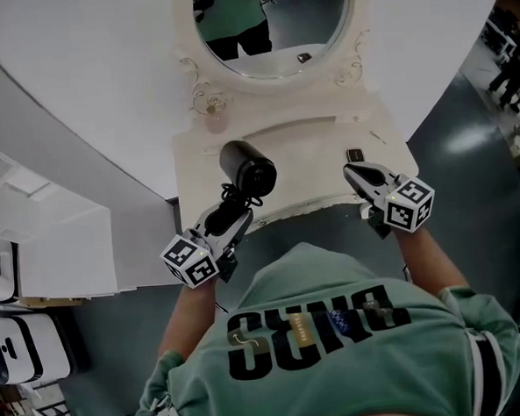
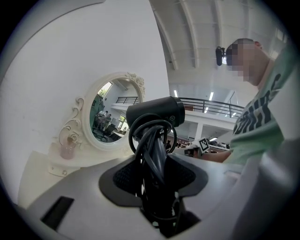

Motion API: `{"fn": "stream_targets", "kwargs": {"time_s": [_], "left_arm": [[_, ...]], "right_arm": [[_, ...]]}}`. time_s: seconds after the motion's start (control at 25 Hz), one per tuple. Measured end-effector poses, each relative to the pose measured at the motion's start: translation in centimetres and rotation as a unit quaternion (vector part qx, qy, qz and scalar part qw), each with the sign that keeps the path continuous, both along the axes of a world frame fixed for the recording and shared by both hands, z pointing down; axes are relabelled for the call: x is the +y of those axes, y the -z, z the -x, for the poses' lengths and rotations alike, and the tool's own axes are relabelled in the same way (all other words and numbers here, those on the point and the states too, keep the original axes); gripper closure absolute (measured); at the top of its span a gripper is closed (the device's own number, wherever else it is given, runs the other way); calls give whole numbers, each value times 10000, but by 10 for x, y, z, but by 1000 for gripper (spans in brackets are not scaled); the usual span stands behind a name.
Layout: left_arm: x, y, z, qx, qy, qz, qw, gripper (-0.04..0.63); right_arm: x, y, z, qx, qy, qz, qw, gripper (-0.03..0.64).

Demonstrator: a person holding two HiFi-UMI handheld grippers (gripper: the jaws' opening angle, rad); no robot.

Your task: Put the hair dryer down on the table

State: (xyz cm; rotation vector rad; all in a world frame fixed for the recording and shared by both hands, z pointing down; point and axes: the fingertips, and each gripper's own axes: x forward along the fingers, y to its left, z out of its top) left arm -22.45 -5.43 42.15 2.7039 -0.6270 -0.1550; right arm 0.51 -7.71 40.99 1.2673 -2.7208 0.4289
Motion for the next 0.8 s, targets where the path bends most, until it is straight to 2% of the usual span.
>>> {"fn": "stream_targets", "kwargs": {"time_s": [0.2, 0.4, 0.56, 0.68, 0.8], "left_arm": [[-40, -7, 3, -23, -27, 52, 10000, 414], [-76, -12, -9, -148, -24, 85, 9999, 414], [-102, -15, -35, -258, 55, 60, 9996, 414], [-128, -17, -60, -347, 323, 33, 9989, 414], [-153, -20, -90, -274, 634, 171, 9975, 414]], "right_arm": [[-37, -10, -1, 16, -81, 134, 9999, 623], [-77, -16, -14, -40, -64, 189, 9998, 623], [-106, -18, -39, -107, 53, 183, 9998, 623], [-137, -17, -63, -172, 300, 135, 9993, 623], [-166, -15, -89, -224, 600, 152, 9978, 623]]}}
